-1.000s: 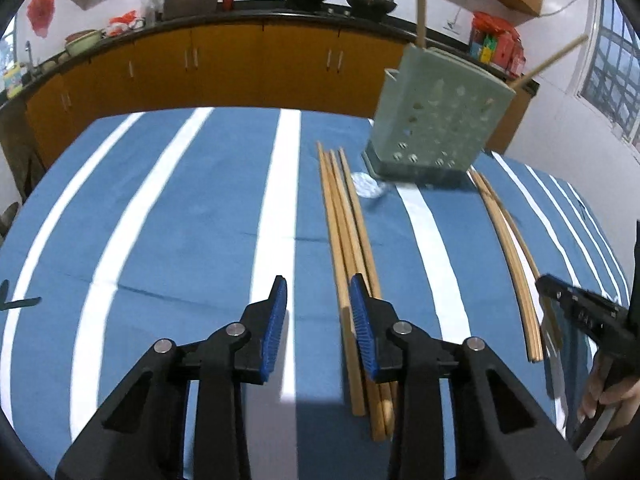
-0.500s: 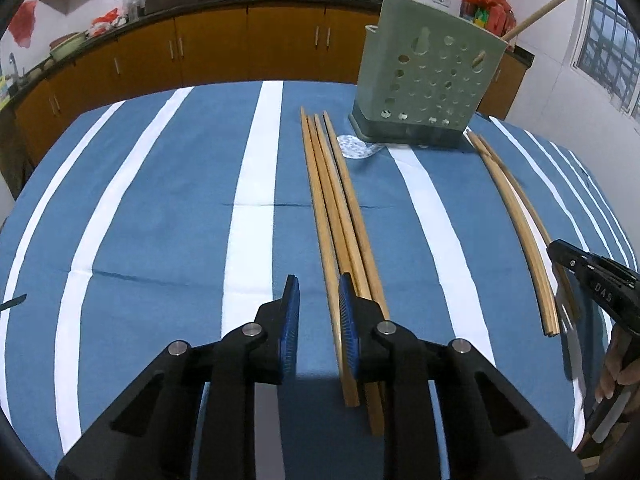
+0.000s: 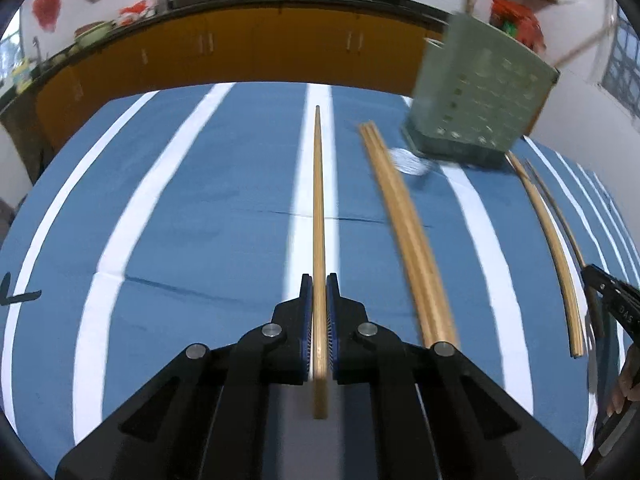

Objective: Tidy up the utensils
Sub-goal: 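Grasp another chopstick with the left tool while the right tool grasps one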

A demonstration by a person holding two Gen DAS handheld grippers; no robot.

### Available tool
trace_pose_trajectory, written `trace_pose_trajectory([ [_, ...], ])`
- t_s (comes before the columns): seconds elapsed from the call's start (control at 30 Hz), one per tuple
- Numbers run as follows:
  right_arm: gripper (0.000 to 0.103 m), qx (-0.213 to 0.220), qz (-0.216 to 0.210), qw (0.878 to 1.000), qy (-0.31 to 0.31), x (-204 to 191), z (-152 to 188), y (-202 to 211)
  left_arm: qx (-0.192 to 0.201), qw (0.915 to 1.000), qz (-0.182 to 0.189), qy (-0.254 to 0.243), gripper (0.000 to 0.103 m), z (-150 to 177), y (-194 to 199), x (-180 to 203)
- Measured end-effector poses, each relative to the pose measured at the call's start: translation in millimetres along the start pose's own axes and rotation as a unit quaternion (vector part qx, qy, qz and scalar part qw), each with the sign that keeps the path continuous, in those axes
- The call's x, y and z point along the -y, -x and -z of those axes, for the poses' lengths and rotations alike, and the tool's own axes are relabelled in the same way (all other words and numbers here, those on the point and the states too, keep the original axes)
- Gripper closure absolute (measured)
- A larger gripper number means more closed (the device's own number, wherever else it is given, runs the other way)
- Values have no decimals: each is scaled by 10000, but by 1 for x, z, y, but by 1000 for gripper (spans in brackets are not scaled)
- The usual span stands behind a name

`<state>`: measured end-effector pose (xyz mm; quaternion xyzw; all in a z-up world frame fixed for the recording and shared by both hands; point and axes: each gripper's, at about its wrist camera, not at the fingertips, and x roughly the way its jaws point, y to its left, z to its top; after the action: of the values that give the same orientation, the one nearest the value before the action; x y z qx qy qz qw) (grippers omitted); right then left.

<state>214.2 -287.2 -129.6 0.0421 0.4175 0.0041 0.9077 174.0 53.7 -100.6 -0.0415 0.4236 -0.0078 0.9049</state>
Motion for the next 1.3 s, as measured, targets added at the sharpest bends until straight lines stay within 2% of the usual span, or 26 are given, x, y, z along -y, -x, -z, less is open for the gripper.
trace_pose_trajectory([
  [0.1,95,-11,-17,10000,-37,2,0,-1,67,9999,74,60,95,3,2,-5],
  [1.3,95,-17,64,10000,32,-1,1,-2,25,10000,-15,16,94,1,1,-1],
])
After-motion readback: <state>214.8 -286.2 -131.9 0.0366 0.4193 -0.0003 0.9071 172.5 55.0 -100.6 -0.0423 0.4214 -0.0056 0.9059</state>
